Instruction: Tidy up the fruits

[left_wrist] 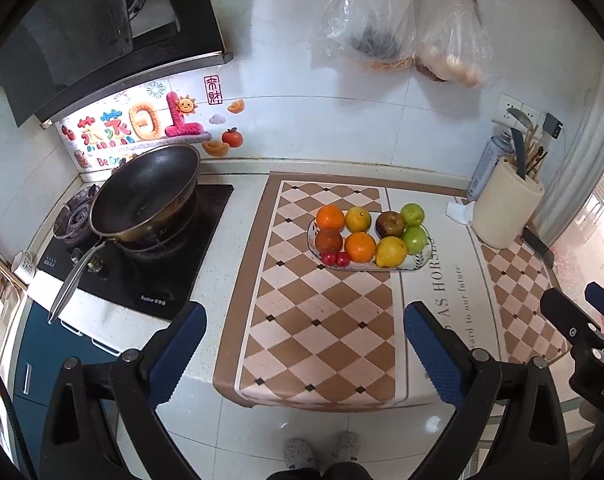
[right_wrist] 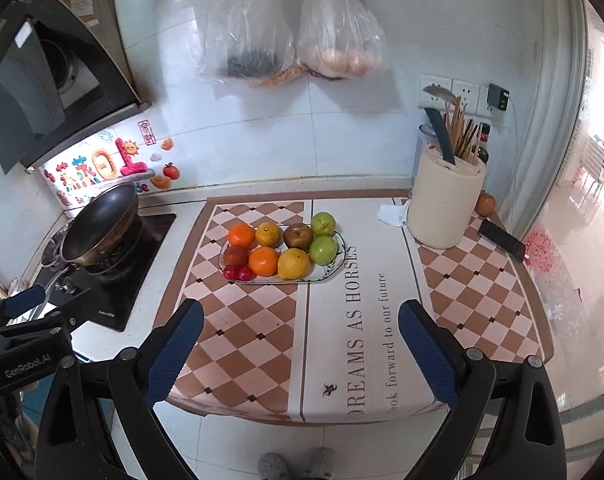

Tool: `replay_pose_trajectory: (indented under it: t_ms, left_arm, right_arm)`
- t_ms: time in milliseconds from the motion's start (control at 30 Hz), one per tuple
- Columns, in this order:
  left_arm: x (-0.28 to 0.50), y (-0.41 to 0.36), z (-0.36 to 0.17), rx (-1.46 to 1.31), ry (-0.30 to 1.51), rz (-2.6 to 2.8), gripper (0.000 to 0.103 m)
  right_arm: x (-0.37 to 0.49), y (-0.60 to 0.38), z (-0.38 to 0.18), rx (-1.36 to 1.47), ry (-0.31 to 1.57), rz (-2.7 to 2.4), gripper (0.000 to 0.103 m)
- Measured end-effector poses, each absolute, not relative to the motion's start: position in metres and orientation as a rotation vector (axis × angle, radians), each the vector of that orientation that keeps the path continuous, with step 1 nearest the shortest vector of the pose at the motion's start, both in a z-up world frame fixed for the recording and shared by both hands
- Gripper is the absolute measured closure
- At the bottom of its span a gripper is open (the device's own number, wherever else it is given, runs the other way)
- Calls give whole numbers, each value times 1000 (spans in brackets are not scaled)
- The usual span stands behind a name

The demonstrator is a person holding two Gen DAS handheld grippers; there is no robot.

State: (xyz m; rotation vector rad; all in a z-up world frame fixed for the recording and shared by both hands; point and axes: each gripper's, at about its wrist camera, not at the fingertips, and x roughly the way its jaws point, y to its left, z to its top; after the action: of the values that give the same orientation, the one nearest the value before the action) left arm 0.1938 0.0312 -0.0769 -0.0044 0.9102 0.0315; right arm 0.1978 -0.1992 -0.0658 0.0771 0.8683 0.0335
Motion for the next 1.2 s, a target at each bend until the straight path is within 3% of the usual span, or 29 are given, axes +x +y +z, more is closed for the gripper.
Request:
replay_pose_trajectory:
  t_ms: [600, 1200]
  left_arm:
    - [242, 21, -116, 5, 962, 62, 2]
    - [242, 19, -122, 10, 972, 60, 2]
  right_arm:
    - [253, -200, -110, 50, 931, 6, 3]
    - [254, -196, -113, 38, 931, 17, 3]
